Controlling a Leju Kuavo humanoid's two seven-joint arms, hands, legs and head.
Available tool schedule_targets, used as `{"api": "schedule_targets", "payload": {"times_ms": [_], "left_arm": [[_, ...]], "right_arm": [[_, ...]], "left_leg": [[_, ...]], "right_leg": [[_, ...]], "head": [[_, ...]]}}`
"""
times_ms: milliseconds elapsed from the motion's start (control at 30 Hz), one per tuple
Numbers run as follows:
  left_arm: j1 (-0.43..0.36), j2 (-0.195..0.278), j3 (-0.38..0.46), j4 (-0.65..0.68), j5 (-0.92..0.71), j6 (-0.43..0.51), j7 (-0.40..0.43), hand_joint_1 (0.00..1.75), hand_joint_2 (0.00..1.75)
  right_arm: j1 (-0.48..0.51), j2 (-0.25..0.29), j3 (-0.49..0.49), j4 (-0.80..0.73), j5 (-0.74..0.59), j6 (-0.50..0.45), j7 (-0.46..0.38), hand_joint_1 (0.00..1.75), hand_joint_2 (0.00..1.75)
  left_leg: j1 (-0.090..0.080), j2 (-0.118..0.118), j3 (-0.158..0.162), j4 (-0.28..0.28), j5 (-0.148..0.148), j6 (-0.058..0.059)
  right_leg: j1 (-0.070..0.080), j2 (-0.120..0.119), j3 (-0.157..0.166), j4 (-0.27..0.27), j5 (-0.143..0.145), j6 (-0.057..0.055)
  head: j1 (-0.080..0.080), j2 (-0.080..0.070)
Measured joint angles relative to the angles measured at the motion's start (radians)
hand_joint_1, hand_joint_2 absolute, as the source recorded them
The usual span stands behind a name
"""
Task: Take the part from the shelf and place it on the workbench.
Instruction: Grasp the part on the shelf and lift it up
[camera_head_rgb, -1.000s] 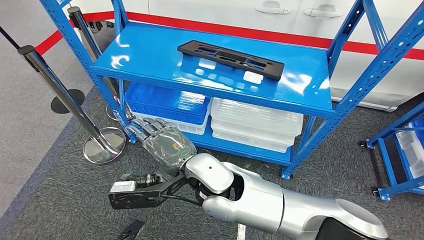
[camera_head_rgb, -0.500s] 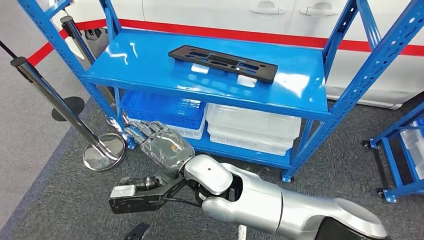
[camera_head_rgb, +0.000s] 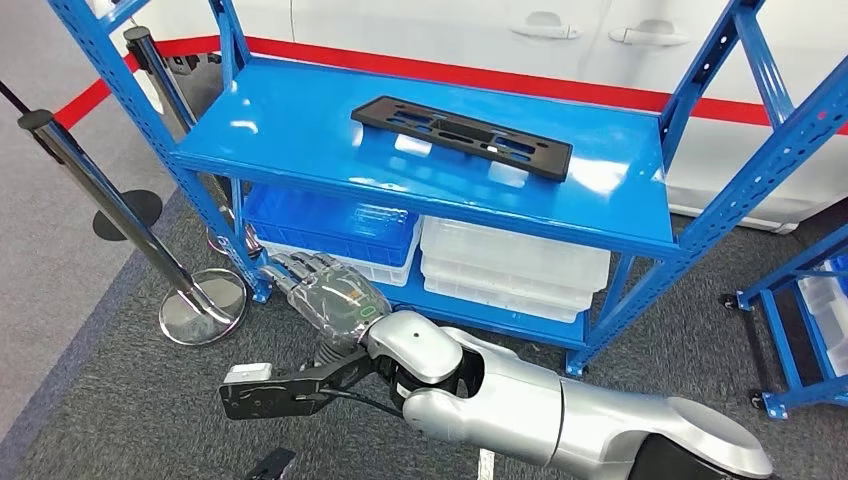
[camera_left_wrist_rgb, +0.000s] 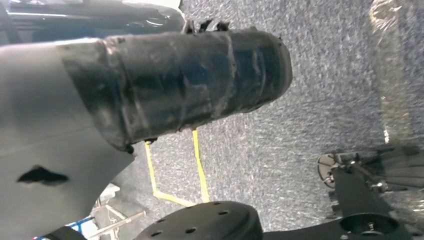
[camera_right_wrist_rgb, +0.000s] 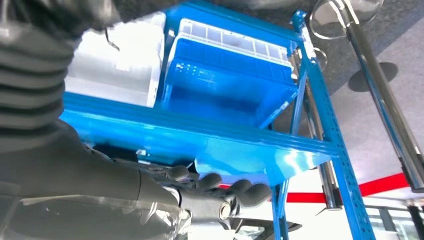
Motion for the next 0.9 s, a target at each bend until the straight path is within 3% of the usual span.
{"api": "schedule_targets", "payload": {"times_ms": [67,133,167,233,300,367,467,567,600,633,667,700,767,833,900], "left_arm": [[-0.001,0.000,0.000,0.000,0.000,0.000,0.000,0.00,0.00],[-0.001,0.000,-0.001,0.000,0.001,-0.001,-0.001,0.00,0.00],[0.000,0.000,-0.001,0.000,0.002,-0.002,-0.002,0.00,0.00],[0.000,-0.001,-0.002,0.000,0.003,-0.004,-0.003,0.00,0.00],[-0.001,-0.002,-0.003,0.000,0.004,-0.005,-0.005,0.00,0.00],[-0.001,-0.002,-0.003,0.000,0.006,-0.007,-0.006,0.00,0.00],[-0.001,-0.002,-0.003,0.000,0.009,-0.008,-0.007,0.00,0.00],[-0.002,-0.004,-0.004,0.000,0.009,-0.009,-0.008,0.00,0.00],[-0.001,-0.004,-0.004,0.000,0.010,-0.009,-0.008,0.00,0.00],[0.000,-0.004,-0.004,0.000,0.010,-0.009,-0.008,0.00,0.00],[0.001,-0.004,-0.004,0.000,0.010,-0.009,-0.008,0.00,0.00],[0.001,-0.004,-0.004,0.000,0.011,-0.009,-0.008,0.00,0.00],[0.001,-0.004,-0.004,0.000,0.011,-0.009,-0.008,0.00,0.00],[-0.001,-0.004,-0.004,0.000,0.012,-0.009,-0.008,0.00,0.00],[-0.001,-0.004,-0.004,0.001,0.014,-0.009,-0.007,0.00,0.00]], "right_arm": [[-0.001,-0.001,0.001,0.003,0.007,0.000,0.002,0.00,1.75],[0.000,-0.002,0.004,0.008,0.015,0.000,0.004,0.00,1.75],[0.000,-0.002,0.005,0.009,0.017,0.000,0.004,0.00,1.75],[-0.001,-0.002,0.006,0.011,0.020,0.000,0.004,0.00,1.75],[-0.005,-0.002,0.007,0.012,0.022,-0.001,0.004,0.00,1.75],[-0.007,-0.003,0.008,0.012,0.027,-0.002,0.005,0.00,1.75],[-0.008,-0.003,0.008,0.011,0.037,-0.004,0.007,0.00,1.75],[-0.008,-0.003,0.009,0.011,0.041,-0.004,0.007,0.00,1.75],[-0.007,-0.003,0.010,0.011,0.041,-0.004,0.007,0.00,1.75],[-0.005,-0.003,0.011,0.012,0.043,-0.004,0.007,0.00,1.75],[-0.004,-0.003,0.012,0.012,0.045,-0.005,0.007,0.00,1.75],[-0.003,-0.003,0.013,0.012,0.047,-0.005,0.007,0.00,1.75],[-0.004,-0.004,0.014,0.012,0.052,-0.007,0.007,0.00,1.75],[-0.004,-0.004,0.014,0.012,0.055,-0.010,0.008,0.00,1.75],[-0.004,-0.004,0.015,0.013,0.055,-0.012,0.010,0.00,1.75]], "left_leg": [[-0.003,0.001,0.005,0.000,-0.006,0.008],[-0.005,0.000,0.010,0.002,-0.013,0.011],[-0.006,-0.001,0.014,0.004,-0.018,0.011],[-0.008,-0.004,0.024,0.008,-0.029,0.008],[-0.011,-0.006,0.026,0.014,-0.038,0.000],[-0.013,-0.006,0.025,0.014,-0.042,-0.009],[-0.010,-0.002,0.017,0.041,-0.065,-0.025],[-0.003,0.000,-0.074,0.213,-0.137,-0.043],[-0.001,0.000,-0.110,0.269,-0.150,-0.047],[0.000,0.000,-0.131,0.292,-0.143,-0.050],[0.001,0.001,-0.134,0.280,-0.118,-0.051],[0.002,0.001,-0.115,0.228,-0.076,-0.050],[0.002,0.001,-0.052,0.089,-0.006,-0.045],[-0.003,-0.002,-0.013,0.014,0.007,-0.035],[-0.006,-0.004,-0.008,0.007,0.000,-0.024]], "right_leg": [[0.000,-0.002,-0.076,0.133,-0.046,0.001],[0.000,-0.002,-0.128,0.194,-0.040,-0.001],[0.000,-0.002,-0.128,0.170,-0.009,-0.003],[0.003,-0.002,-0.078,0.039,0.072,-0.014],[0.007,-0.001,-0.036,-0.059,0.107,-0.022],[0.009,0.002,-0.025,-0.079,0.102,-0.025],[-0.002,0.003,-0.009,-0.092,0.101,-0.035],[-0.006,0.000,0.005,-0.096,0.095,-0.043],[-0.006,0.001,0.007,-0.096,0.091,-0.044],[-0.006,0.002,0.011,-0.096,0.088,-0.044],[-0.006,0.003,0.015,-0.095,0.083,-0.043],[-0.007,0.004,0.023,-0.094,0.078,-0.041],[-0.006,0.005,0.039,-0.095,0.065,-0.034],[-0.004,0.005,0.045,-0.096,0.058,-0.025],[-0.001,0.006,0.044,-0.097,0.055,-0.016]], "head": [[0.002,0.000],[0.002,0.000],[0.002,0.000],[0.002,0.000],[0.002,0.000],[0.002,0.000],[-0.001,0.000],[-0.008,0.000],[-0.008,0.000],[-0.008,0.000],[-0.008,0.000],[-0.008,0.000],[-0.008,0.000],[-0.007,0.000],[-0.005,0.000]]}}
